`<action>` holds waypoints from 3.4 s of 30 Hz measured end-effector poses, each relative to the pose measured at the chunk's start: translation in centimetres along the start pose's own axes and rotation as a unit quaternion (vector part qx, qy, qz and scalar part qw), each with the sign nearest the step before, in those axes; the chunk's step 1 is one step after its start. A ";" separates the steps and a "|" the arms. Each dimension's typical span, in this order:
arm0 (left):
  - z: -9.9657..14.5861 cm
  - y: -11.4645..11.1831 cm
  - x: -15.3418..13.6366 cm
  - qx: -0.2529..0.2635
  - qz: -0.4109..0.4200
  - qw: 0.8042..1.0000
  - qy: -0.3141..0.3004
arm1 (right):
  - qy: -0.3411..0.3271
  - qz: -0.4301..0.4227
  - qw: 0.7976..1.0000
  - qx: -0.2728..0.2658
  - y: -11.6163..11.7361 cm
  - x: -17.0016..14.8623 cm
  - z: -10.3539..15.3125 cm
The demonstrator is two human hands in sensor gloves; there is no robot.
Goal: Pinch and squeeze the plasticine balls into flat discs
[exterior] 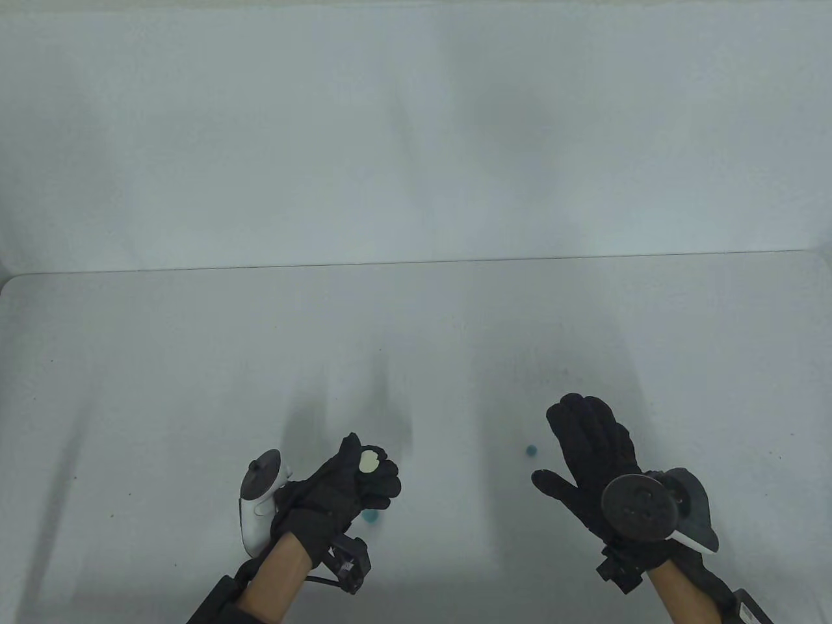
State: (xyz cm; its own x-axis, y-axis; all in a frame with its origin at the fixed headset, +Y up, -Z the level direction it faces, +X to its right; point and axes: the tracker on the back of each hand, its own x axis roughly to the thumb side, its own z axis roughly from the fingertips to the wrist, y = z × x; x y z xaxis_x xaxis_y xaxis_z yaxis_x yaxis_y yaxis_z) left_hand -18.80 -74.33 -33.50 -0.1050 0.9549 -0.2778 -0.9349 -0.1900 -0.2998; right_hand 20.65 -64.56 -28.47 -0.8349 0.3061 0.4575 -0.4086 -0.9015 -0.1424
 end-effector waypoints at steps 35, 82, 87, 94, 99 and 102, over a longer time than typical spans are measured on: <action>-0.2 0.8 0.2 0.035 -0.060 0.997 0.014 | -0.002 -0.003 1.000 0.002 0.1 0.0 0.0; -7.7 -2.4 2.1 0.054 -0.504 0.859 0.066 | -0.009 -0.015 1.000 -0.003 -0.1 0.0 0.1; -8.3 -3.5 1.6 0.017 -0.572 0.815 0.087 | -0.009 -0.016 1.000 -0.004 -0.1 0.0 0.2; -8.9 -5.6 1.7 -0.008 -0.649 0.756 0.089 | -0.011 -0.017 1.000 -0.007 -0.2 0.0 0.2; -9.3 -7.4 1.3 -0.013 -0.724 0.685 0.073 | -0.012 -0.017 1.000 -0.007 -0.2 0.0 0.2; -9.4 -7.9 1.1 -0.009 -0.760 0.647 0.058 | -0.012 -0.018 1.000 -0.006 -0.2 0.0 0.2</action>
State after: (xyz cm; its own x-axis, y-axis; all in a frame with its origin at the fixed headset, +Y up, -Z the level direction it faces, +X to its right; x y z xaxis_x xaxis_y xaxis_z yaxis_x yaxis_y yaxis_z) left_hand -8.31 -73.92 -39.97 0.9585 0.0175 0.2846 0.0766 0.9456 -0.3163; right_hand 20.79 -64.42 -28.27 -0.8102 0.3306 0.4841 -0.4429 -0.8862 -0.1361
